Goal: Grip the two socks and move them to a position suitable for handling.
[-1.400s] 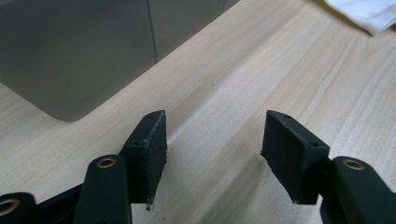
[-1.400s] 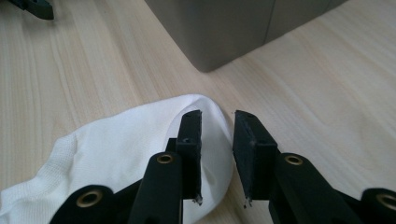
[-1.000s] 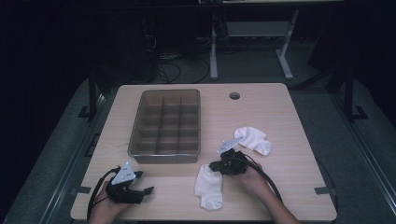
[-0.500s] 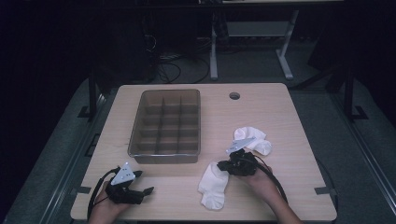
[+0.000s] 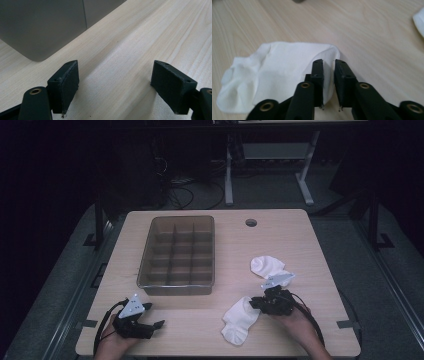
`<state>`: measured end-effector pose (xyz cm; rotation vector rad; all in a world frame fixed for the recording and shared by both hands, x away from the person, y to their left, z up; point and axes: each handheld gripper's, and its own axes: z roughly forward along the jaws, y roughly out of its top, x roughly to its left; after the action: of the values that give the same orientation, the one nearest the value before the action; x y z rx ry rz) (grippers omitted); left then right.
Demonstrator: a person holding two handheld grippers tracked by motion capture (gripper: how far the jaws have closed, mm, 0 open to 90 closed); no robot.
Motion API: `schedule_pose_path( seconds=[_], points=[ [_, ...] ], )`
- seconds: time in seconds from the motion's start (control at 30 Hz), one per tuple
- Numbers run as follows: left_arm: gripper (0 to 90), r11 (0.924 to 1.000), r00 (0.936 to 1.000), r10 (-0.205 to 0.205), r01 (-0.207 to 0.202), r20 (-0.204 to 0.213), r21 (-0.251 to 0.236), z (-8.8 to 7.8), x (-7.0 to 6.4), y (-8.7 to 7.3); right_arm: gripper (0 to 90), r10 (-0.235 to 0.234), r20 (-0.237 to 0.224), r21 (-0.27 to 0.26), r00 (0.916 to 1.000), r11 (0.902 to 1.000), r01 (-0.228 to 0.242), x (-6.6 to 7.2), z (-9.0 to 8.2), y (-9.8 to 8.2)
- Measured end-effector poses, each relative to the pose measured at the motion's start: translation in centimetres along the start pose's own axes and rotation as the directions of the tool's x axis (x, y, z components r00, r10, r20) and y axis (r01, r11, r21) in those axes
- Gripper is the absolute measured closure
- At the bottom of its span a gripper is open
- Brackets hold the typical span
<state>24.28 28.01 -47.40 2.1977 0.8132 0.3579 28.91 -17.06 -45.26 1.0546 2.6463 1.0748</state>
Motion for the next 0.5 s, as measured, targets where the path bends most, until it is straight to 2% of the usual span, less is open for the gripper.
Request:
schedule_pose_path(
  seconds=[0.13, 0.27, 0.37, 0.5],
  points=[
    [22.1, 1.0, 1.0, -0.002, 0.002, 0.0, -0.001, 0.0, 0.0, 0.0, 67.7, 0.0, 0.024, 0.009, 0.9997, 1.0, -0.001, 0.0, -0.8, -1.2],
    [22.1, 1.0, 1.0, 0.001, -0.001, 0.0, 0.001, 0.0, 0.0, 0.0, 65.6, -0.022, 0.024, -0.031, 0.9995, 0.9993, 0.022, 0.9, -2.1, -1.3],
    [22.1, 1.0, 1.0, 0.001, -0.001, -0.001, 0.001, 0.0, 0.0, 0.0, 65.7, -0.051, -0.015, -0.06, 0.9986, 0.997, 0.05, 2.1, -2.4, -0.9],
    [22.1, 1.0, 1.0, 0.001, -0.001, -0.001, 0.0, 0.0, 0.0, 0.0, 68.4, -0.085, -0.075, -0.064, 0.9935, 0.9947, 0.081, 3.3, -1.5, -0.2]
  ],
)
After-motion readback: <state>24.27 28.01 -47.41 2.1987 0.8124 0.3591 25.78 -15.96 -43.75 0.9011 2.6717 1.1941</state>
